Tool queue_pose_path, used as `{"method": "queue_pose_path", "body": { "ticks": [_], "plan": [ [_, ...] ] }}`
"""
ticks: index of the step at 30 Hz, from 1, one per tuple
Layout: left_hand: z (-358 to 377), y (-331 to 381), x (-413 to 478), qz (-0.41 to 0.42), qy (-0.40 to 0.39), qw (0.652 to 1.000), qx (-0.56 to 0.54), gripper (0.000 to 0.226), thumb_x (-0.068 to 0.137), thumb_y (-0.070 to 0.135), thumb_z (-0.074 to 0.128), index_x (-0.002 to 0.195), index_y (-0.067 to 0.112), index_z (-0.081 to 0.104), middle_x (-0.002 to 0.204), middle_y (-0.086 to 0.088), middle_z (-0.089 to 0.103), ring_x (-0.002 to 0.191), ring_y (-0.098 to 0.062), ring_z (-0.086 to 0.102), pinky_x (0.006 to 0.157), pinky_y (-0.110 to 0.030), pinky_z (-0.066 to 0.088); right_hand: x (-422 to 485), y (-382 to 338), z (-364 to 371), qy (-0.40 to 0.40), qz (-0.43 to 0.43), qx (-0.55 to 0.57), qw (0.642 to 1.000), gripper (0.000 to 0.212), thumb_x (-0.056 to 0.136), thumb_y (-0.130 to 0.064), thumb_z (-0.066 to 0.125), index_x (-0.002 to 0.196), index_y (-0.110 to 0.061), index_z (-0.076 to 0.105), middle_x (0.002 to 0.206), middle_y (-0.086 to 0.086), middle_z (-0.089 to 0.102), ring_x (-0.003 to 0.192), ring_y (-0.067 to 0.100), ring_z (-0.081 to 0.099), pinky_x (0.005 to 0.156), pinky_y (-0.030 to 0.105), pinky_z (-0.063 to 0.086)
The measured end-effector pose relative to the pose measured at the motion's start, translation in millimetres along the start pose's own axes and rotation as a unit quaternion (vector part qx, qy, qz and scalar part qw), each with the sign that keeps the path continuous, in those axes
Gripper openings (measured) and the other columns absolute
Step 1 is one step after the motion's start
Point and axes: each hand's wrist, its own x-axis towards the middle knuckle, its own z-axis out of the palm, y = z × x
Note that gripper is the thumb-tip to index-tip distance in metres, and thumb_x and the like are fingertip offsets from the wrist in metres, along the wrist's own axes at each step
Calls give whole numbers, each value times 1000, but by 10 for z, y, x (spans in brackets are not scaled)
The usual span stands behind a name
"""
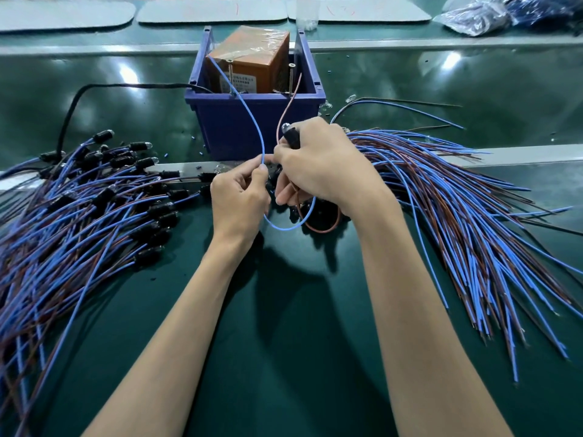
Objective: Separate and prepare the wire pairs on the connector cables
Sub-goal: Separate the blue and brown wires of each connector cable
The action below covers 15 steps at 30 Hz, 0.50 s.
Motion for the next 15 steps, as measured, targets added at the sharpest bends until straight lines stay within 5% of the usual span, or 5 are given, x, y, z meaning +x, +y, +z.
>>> {"method": "queue_pose_path", "body": {
  "ticks": [2,5,9,15],
  "plan": [
    [-8,-14,-6,21,-12,1000,18,32,87,21,48,58,18,62,46,-6,44,50,-19,37,49,-38,33,-15,-19,8,-18,-3,5,1000,17,90,-10,44,76,-6,52,61,14,70,54,27,70,56,36,60],
    [-12,-43,-4,21,-38,999,14,40,89,11,50,50,16,53,49,-15,45,55,-18,36,49,-40,32,-23,-48,15,-26,-22,-21,999,19,88,-11,44,83,1,57,67,15,70,59,29,70,62,42,61],
    [-16,-84,-9,3,-59,998,4,59,90,-4,49,39,27,54,40,11,49,45,-3,36,47,-24,31,-64,-99,10,-50,-48,-36,997,24,89,-11,43,87,6,60,68,15,71,63,30,69,65,43,60],
    [-19,16,-69,5,-68,998,5,53,78,2,45,31,27,50,32,14,45,34,2,36,40,-9,27,-109,-160,1,-65,-61,-22,996,24,91,-9,42,89,9,59,62,14,70,54,28,69,59,40,60]
  ]
}}
